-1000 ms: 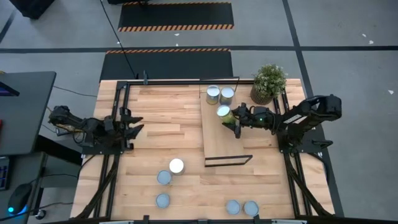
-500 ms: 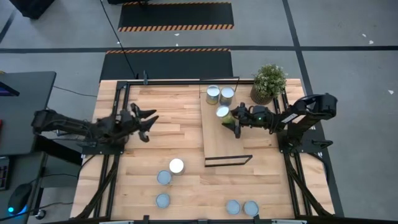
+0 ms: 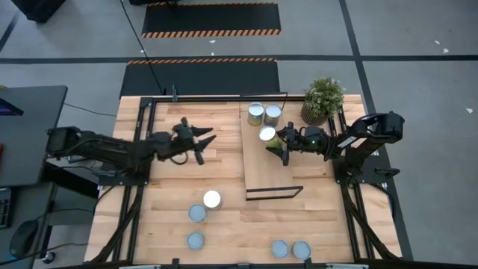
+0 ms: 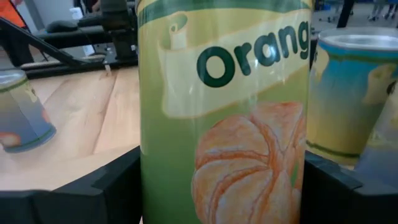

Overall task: Pick and place cans onto a shelf
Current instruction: Put the canned oranges on the shelf

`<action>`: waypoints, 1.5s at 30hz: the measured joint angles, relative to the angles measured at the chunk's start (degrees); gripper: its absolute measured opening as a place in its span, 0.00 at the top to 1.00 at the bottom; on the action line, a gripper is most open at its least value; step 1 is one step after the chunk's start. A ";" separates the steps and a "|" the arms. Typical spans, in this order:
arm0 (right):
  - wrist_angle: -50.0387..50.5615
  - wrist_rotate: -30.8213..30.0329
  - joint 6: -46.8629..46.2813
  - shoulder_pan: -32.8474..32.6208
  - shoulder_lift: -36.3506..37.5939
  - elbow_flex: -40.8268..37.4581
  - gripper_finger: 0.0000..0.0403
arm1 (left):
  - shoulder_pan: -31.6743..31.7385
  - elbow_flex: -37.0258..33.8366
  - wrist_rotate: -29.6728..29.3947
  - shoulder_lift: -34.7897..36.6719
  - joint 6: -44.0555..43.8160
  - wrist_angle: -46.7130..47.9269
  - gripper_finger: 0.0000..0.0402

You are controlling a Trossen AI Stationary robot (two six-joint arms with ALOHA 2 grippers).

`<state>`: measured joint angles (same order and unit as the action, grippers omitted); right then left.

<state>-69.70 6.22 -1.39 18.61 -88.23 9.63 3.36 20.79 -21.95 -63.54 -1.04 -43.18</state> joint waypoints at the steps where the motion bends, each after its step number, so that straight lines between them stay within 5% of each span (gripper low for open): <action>1: -0.69 0.45 0.18 0.02 -0.01 0.00 0.20 | 0.48 1.04 0.18 -2.00 -0.12 0.14 0.63; 12: -4.23 4.16 1.44 -0.01 0.00 0.73 0.20 | 2.97 16.39 4.51 -22.81 1.54 -0.07 0.63; 21: -4.10 7.45 2.11 -0.13 0.00 2.44 0.20 | 3.85 25.99 6.82 -33.20 3.41 -0.07 0.63; 45: -3.51 2.35 5.02 -1.27 0.04 3.93 0.17 | 3.49 31.16 13.17 -37.93 1.80 -1.69 0.63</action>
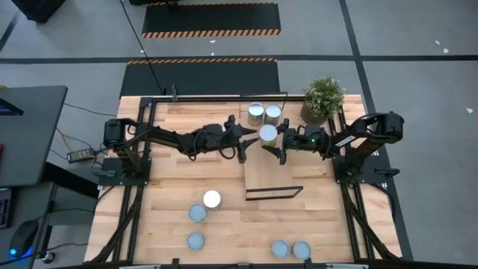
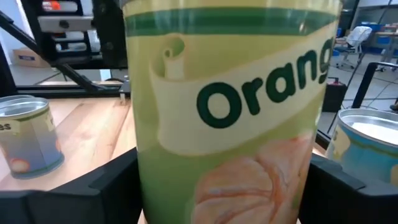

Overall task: Pick and place cans onto a shelf
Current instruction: Put the canned oranges on the shelf

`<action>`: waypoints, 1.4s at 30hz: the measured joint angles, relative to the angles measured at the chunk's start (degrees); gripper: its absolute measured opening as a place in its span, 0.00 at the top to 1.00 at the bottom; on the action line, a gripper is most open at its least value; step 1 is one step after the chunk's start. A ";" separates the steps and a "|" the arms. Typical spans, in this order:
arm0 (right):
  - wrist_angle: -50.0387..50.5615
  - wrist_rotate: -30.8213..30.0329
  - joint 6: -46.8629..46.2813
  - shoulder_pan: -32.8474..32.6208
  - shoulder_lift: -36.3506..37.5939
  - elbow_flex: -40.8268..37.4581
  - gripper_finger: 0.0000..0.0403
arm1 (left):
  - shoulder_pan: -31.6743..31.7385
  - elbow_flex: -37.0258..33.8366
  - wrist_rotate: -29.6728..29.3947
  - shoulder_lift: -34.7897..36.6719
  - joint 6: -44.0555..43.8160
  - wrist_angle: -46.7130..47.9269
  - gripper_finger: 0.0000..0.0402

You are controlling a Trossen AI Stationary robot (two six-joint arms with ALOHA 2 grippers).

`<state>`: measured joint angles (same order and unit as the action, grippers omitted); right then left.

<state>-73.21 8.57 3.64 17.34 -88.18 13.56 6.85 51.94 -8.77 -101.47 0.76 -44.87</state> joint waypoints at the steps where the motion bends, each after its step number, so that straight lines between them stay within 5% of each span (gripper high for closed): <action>1: 0.07 -0.24 0.00 -0.02 0.00 0.00 0.17 | -0.02 0.02 0.11 0.00 0.46 0.63 0.63; 20: 12.76 -1.92 -0.40 0.59 -0.04 -1.20 0.18 | -0.33 0.00 -0.35 7.19 3.97 18.59 0.63; 42: 21.50 -8.40 1.22 0.35 5.09 -1.22 0.08 | -0.46 -0.02 -0.35 7.19 3.91 18.57 0.63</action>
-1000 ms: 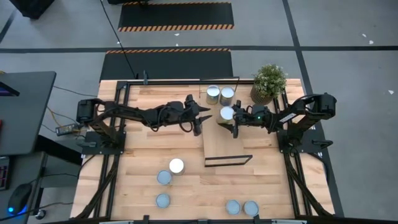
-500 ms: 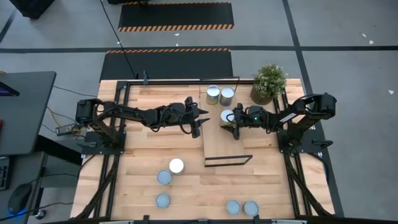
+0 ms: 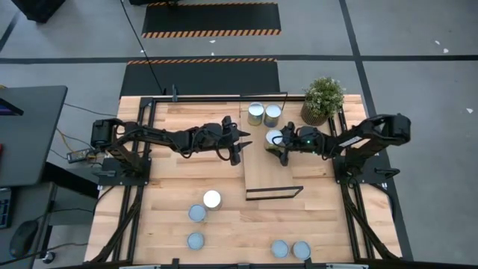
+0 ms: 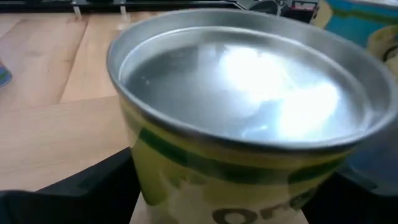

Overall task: Pick and place cans onto a shelf
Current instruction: Put the canned oranges on the shelf

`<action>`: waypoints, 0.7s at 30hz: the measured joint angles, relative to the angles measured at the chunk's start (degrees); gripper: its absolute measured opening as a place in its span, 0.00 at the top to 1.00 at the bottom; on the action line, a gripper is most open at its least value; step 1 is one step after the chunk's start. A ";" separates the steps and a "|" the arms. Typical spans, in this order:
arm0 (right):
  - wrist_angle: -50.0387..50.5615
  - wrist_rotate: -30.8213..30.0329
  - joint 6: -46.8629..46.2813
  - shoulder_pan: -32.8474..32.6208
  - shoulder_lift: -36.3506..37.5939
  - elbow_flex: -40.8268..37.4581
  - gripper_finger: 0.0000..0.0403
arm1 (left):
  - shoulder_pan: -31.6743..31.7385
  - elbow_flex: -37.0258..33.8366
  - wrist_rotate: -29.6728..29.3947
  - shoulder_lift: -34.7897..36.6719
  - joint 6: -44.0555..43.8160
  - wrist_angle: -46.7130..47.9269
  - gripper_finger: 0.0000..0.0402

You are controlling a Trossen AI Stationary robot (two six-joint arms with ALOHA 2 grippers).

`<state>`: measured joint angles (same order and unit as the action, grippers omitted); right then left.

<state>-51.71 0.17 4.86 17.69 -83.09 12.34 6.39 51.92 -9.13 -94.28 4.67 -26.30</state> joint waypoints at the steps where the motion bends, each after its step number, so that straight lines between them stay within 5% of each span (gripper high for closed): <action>1: 1.20 -0.10 0.02 0.00 1.04 0.00 0.08 | 0.00 0.00 0.00 0.00 0.04 0.00 0.63; 21: 9.09 -0.23 2.16 -0.60 15.75 0.09 0.08 | 0.02 0.00 -0.01 0.00 0.02 -0.04 0.63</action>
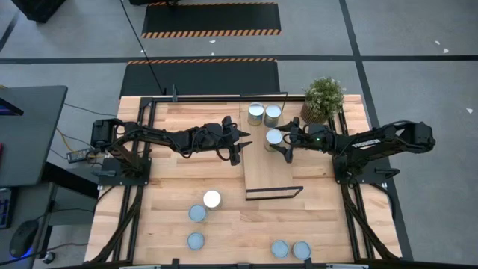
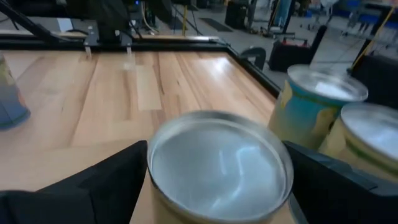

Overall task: Pick and place cans onto a shelf
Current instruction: Put the canned oranges on the shelf

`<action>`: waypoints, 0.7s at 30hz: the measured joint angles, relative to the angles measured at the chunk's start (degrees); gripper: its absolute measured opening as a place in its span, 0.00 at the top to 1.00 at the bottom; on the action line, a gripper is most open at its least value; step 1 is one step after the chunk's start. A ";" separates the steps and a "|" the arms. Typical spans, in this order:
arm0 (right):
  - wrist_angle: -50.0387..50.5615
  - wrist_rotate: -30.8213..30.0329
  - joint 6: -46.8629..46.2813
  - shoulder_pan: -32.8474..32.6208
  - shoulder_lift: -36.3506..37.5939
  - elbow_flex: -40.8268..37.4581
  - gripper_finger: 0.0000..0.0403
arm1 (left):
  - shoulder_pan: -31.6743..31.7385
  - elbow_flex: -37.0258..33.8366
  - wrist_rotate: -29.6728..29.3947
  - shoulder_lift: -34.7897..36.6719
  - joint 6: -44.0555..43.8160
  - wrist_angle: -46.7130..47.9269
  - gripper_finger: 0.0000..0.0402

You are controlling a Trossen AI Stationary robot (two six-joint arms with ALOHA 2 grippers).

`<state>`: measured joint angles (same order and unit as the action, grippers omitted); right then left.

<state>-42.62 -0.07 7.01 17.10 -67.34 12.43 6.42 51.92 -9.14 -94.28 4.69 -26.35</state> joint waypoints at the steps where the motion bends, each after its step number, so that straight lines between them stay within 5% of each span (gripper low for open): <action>1: 0.20 -0.26 0.27 -0.32 0.33 0.27 0.08 | 0.00 0.00 -0.01 0.00 -0.01 0.00 0.63; 16: 0.64 4.84 8.70 -3.44 1.02 5.07 0.08 | -0.27 -0.01 0.01 -0.05 -0.02 0.56 0.63; 21: 2.14 -3.15 18.37 -7.85 1.02 5.07 0.08 | -0.26 -0.02 0.00 -0.07 -0.02 0.53 0.63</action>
<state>-40.48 -3.22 25.38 9.25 -66.32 17.50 6.15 51.90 -9.14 -94.35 4.67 -25.82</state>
